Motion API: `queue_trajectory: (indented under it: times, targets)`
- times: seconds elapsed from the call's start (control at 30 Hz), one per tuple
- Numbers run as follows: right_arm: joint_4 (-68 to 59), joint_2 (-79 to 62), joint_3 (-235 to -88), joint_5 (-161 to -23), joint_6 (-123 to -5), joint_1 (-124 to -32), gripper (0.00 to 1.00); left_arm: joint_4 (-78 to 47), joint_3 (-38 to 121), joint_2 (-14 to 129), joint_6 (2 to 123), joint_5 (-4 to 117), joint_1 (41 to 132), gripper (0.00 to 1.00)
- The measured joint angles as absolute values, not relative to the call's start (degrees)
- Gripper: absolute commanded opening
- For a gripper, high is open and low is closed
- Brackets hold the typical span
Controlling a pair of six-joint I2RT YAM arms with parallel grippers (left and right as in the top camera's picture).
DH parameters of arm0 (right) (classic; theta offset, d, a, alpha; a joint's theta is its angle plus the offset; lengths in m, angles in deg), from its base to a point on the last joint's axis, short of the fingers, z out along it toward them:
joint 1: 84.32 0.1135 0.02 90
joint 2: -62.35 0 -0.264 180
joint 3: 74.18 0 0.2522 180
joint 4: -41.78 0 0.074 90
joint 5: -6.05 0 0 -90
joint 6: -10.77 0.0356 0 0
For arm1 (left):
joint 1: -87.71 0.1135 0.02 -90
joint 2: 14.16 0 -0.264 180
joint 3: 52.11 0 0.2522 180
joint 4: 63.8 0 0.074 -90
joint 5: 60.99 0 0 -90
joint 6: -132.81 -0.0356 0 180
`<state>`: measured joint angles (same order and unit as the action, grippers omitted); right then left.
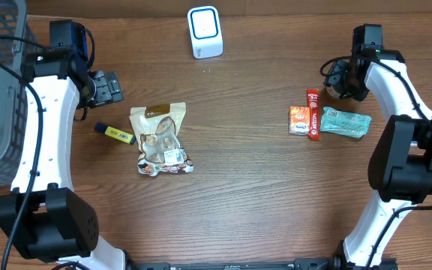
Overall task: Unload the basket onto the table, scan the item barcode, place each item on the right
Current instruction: 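Carry the jar right and lower it beside the red stick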
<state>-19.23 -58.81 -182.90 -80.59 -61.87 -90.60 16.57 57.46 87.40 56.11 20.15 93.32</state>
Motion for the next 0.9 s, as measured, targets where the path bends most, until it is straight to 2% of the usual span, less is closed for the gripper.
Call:
queue_trajectory:
  times: [0.17, 0.47, 0.9]
  targets:
    - [-19.84, -58.81, -182.86, -80.61, -61.89, -90.60, 0.66, 16.59, 57.46, 87.40, 56.11, 20.13, 93.32, 1.00]
    - [-20.82, -58.81, -182.86, -80.61, -61.89, -90.60, 0.76, 16.57, 57.46, 87.40, 56.11, 20.15, 93.32, 1.00]
    - [-22.38, -58.81, -182.86, -80.66, -61.89, -90.60, 0.76, 16.57, 57.46, 87.40, 56.11, 20.15, 93.32, 1.00]
